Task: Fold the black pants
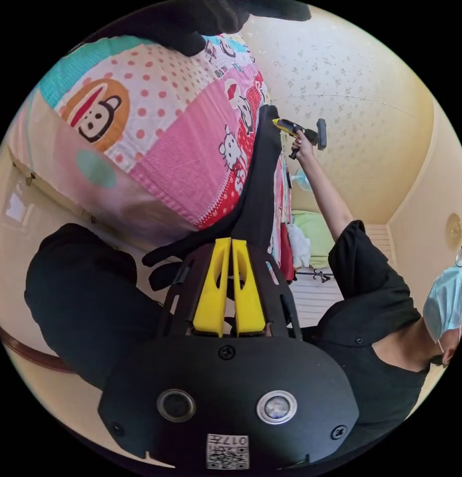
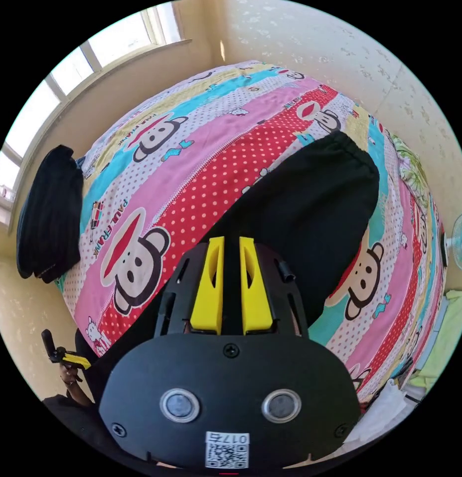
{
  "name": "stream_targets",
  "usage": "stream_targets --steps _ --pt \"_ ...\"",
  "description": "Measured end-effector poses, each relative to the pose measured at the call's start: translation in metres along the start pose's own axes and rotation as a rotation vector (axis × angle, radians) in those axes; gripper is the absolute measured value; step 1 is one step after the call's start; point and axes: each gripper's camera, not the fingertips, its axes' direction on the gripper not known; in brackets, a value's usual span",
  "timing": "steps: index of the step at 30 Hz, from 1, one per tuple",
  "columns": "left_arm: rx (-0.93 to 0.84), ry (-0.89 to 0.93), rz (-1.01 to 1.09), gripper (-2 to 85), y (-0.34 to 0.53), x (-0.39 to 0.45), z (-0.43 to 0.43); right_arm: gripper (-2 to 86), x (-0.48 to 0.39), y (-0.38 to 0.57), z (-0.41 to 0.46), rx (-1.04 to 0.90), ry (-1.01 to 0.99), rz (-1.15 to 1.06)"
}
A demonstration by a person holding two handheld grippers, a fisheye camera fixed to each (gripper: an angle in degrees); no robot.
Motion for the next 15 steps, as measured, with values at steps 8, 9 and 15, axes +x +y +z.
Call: stream_targets --steps 8,9,15 --pt "0.045 0.024 0.257 12.4 -0.037 0.04 0.018 13.6 0.069 0.254 -0.005 -0.023 -0.411 0.139" --pt "0.035 0.009 0.292 13.2 -0.046 0.048 0.031 14.1 0.071 0.275 -0.001 -0.02 -0.45 0.156" --pt "-0.161 -0.031 0.273 13.8 -0.064 0.059 0.114 14.0 0.065 0.435 0.037 0.251 -0.952 0.352"
